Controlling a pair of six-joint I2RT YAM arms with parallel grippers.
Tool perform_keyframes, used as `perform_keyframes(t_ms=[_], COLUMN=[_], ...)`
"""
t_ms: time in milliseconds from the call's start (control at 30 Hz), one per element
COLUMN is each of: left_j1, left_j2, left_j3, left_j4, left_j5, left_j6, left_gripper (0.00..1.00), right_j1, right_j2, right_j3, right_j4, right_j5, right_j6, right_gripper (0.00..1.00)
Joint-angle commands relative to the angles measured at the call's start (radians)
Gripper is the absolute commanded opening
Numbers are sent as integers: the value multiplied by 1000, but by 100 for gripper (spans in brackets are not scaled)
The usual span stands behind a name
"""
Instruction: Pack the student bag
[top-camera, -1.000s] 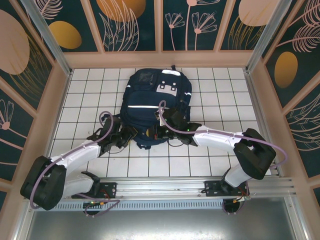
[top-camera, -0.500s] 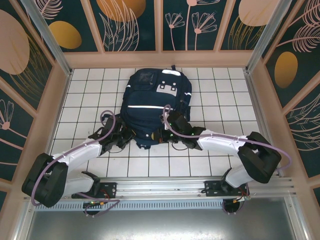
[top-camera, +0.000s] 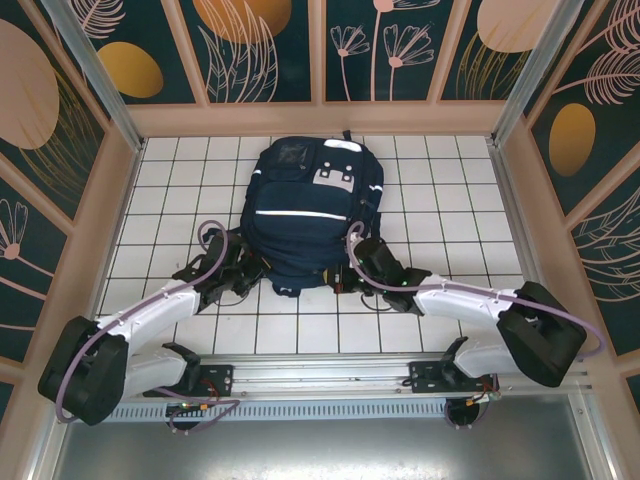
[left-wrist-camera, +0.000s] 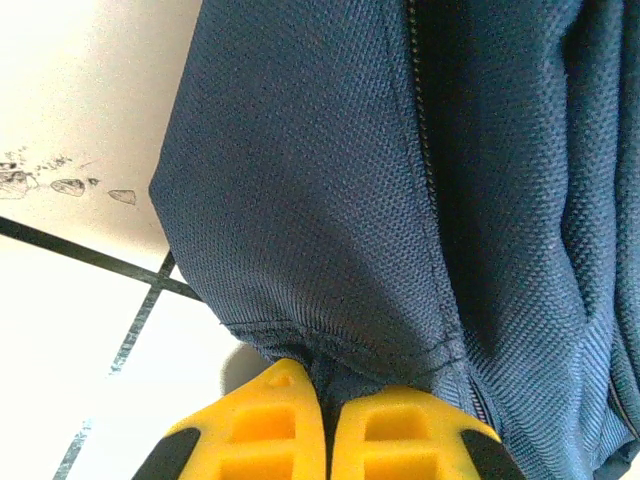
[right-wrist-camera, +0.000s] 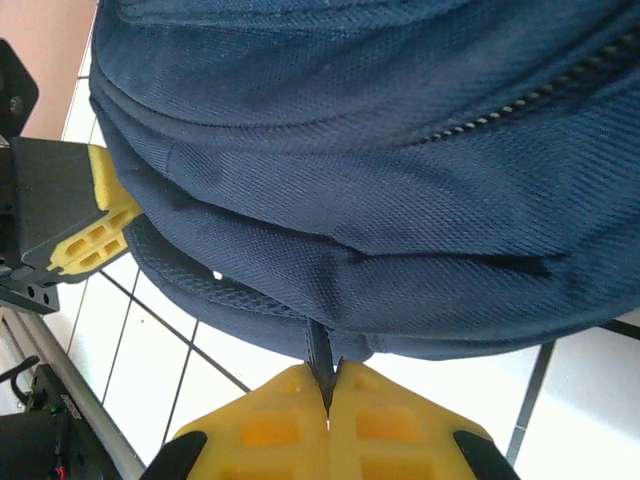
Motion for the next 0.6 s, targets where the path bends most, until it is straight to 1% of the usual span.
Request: perform_keyframes(t_ms=[0, 200, 400, 567], left_j1=[28, 62, 90, 99], left_j2=[-42, -93, -127, -148], left_j3=[41, 46, 75, 93], left_j4=[-16, -70, -119, -154], left_j5=[-71, -72, -69, -88], left_j6=[30, 50, 73, 91], left_gripper=[0, 0, 0, 0], right_j1=[-24, -73, -137, -192], right_j2=[-47, -124, -159, -175], right_j3=[-41, -93, -130, -145], right_j4=[-19, -15, -7, -3], right_j5=[114, 179, 175, 183], right_j6=[-7, -3, -2, -4], right_gripper=[0, 0, 0, 0])
